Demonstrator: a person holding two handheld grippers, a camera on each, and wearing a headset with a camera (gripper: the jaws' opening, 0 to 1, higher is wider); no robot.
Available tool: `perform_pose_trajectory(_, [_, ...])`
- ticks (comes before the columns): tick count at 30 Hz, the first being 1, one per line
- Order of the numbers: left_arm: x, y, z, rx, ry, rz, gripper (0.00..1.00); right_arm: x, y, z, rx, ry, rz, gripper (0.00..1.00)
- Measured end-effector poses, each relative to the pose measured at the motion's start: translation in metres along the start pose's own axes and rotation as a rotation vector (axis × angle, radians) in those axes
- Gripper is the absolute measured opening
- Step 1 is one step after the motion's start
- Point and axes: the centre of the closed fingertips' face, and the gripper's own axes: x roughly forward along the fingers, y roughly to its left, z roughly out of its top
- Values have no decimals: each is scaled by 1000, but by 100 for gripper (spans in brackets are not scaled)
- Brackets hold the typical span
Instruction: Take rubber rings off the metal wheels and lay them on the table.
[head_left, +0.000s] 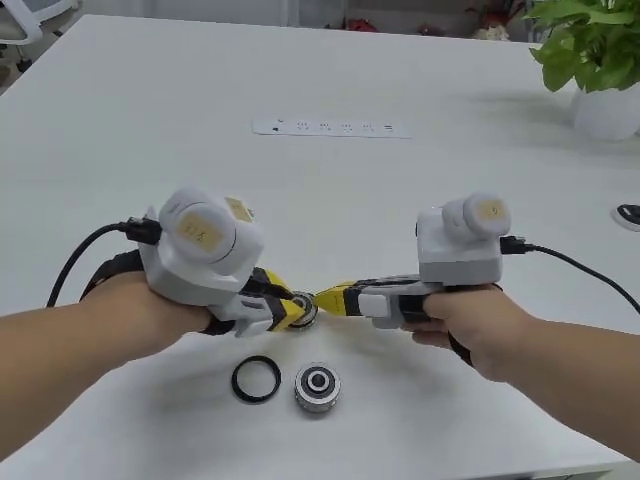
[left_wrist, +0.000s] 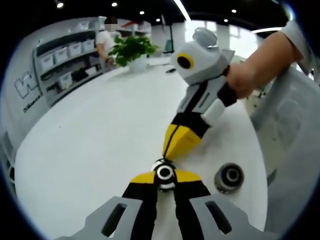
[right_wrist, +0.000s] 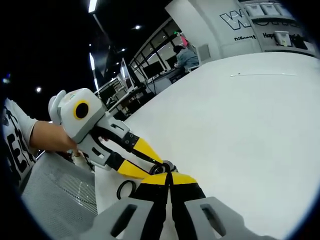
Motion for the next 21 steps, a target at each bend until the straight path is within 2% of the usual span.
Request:
perform_pose_trajectory(17, [-1,-1,0,1,-5,3,12,2,6,2,7,22,32,0])
perform_pose_trajectory(21, [0,-2,0,3,-6,-4,12,2,12,2,11,23,51,0])
